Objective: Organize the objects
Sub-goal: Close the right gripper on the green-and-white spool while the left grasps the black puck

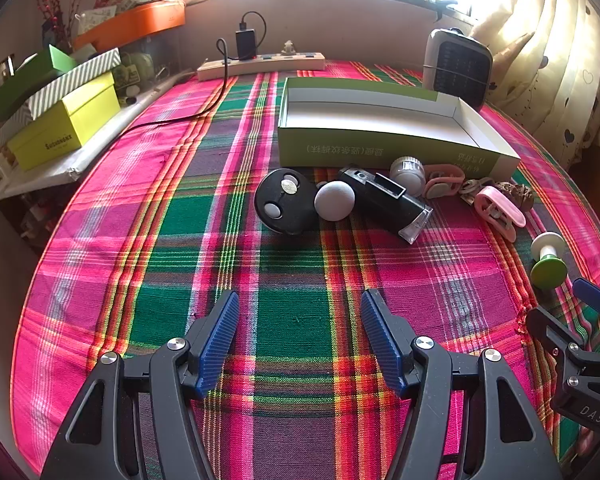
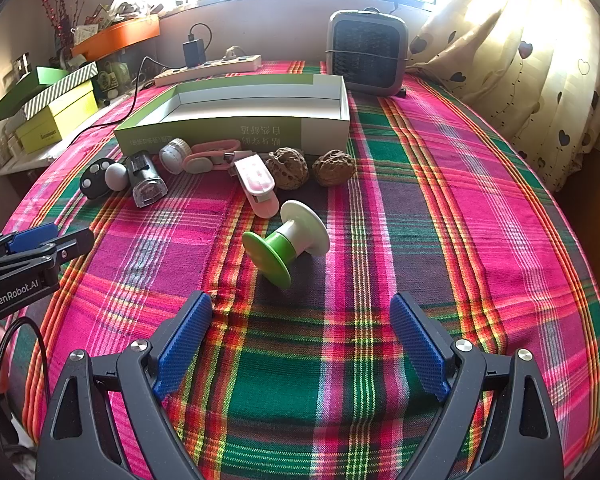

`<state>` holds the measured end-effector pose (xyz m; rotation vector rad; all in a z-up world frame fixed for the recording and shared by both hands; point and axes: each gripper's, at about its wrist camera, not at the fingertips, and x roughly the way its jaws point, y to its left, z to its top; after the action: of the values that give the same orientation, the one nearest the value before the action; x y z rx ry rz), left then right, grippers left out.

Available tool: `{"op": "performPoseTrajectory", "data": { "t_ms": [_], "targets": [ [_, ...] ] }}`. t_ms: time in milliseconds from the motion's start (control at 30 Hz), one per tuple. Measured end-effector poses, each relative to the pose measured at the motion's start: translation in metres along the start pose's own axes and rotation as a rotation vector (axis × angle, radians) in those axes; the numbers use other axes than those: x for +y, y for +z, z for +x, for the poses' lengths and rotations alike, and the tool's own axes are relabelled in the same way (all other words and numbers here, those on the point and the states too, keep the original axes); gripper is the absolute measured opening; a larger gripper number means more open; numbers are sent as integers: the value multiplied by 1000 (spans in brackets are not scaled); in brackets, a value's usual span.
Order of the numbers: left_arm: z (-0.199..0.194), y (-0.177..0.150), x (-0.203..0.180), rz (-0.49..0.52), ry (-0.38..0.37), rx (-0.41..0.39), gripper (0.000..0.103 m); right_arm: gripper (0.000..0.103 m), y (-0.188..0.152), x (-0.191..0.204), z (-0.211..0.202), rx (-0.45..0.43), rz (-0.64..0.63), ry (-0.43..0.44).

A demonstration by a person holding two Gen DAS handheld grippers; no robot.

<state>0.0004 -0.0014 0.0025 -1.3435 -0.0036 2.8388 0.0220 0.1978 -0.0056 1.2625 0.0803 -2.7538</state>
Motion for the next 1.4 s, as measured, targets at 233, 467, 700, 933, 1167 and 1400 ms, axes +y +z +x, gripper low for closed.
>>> {"op": "performPoseTrajectory", "data": {
  "t_ms": [233, 467, 700, 933, 1167, 1400],
  "targets": [
    [0, -1, 0, 6, -6, -3, 62, 91, 2, 0, 0, 1, -2, 3],
    [1, -1, 5, 41, -40, 4, 62, 91, 3, -5, 4, 11, -44, 42],
    [5, 8, 16, 35, -76, 7, 62, 91, 11, -16, 10, 39, -83, 65],
    [14, 23, 26, 8, -118, 14, 62, 90, 20, -16, 16, 38, -156, 94],
    [24, 34, 33, -11, -128, 13, 62, 76, 28, -17, 18, 52, -176, 123],
    [31, 44, 38, -24, -115, 13, 62, 56, 30, -14, 18, 43, -188, 146]
  ]
}}
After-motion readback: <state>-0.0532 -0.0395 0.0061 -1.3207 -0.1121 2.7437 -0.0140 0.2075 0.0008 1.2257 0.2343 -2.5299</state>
